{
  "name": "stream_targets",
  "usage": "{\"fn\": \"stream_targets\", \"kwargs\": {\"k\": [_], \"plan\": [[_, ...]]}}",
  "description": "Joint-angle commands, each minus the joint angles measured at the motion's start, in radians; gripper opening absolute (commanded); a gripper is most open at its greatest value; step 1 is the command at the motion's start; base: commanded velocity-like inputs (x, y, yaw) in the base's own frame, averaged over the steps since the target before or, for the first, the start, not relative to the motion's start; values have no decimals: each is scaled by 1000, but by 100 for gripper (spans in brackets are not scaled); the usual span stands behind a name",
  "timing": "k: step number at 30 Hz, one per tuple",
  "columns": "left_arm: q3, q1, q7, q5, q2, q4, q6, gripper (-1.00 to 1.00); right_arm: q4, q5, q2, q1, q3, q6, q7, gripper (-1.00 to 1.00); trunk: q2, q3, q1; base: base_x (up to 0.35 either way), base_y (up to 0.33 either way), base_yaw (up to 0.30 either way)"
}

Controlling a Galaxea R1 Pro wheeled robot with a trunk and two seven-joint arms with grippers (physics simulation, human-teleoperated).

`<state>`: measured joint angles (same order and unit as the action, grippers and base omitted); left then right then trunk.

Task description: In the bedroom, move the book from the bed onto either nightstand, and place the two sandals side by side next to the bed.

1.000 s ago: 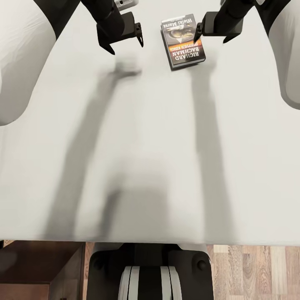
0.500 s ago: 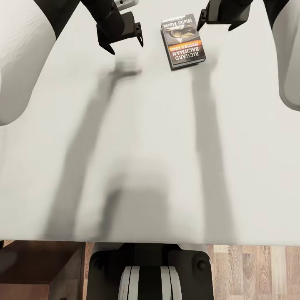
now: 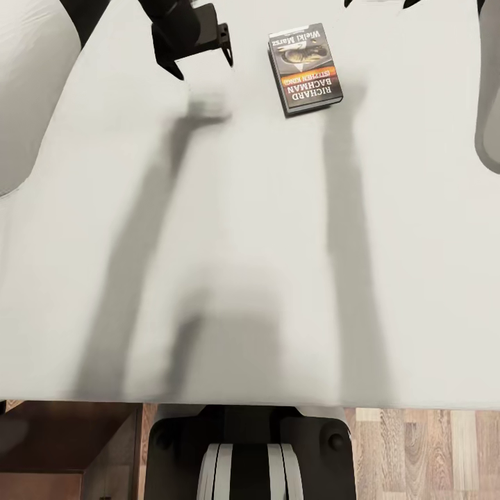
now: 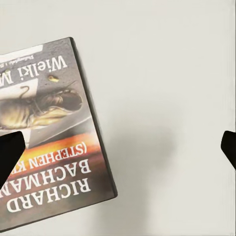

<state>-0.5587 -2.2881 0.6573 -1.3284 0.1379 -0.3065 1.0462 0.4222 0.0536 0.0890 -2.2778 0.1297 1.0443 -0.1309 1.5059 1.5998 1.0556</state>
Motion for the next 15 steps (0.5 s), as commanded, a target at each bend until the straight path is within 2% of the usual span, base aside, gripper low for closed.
{"fn": "stream_targets", "kwargs": {"k": [1,15], "plan": [[-7,-7,8,-11,-1,-1,1,100,-5,5,1,-2,8,3,-2,100,0,0,0,0,0,0],[-7,-11,8,-11,-1,-1,1,100,-24,5,1,-2,8,3,-2,100,0,0,0,0,0,0]]}}
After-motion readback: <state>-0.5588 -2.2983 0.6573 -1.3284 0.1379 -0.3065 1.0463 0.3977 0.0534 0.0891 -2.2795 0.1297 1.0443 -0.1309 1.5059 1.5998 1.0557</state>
